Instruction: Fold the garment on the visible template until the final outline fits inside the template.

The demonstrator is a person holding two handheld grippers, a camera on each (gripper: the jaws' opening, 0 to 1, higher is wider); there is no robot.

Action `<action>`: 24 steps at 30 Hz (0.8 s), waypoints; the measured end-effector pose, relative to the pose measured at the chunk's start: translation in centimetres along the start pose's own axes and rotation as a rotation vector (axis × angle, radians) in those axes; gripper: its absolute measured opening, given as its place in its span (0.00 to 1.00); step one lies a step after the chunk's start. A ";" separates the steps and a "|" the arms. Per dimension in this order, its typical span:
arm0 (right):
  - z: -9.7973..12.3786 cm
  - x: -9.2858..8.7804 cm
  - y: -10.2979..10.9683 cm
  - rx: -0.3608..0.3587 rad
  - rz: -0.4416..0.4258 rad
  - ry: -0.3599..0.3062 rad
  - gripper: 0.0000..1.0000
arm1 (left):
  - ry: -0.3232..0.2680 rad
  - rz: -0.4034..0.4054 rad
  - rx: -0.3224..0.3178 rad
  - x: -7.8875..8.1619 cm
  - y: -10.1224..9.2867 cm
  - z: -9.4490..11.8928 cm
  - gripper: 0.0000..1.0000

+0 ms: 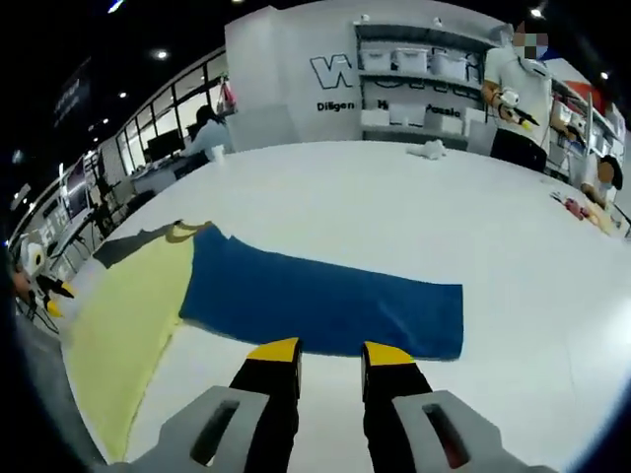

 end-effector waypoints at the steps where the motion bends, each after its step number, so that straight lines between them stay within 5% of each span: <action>1: -0.3 0.2 -0.6 -0.017 -0.019 -0.010 0.18 | 0.001 0.001 0.004 0.0 0.1 0.0 0.47; 13: -1.2 -0.9 -6.8 -0.220 -0.084 0.068 0.17 | 0.006 0.022 0.041 0.2 0.5 -0.1 0.46; 24: -1.4 -2.1 -6.8 -0.227 -0.108 0.107 0.17 | 0.013 0.031 0.053 0.2 0.4 -0.3 0.45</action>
Point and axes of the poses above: the point that each gripper's makers call its tool centre point, and the gripper's own axes: z roughly backward along the fingers, y roughly to its left, x roughly out of its top, the point moved 7 cm from there along z, roughly backward along the fingers, and after that the axes turned 7 degrees about -y, right-handed, at the moved point
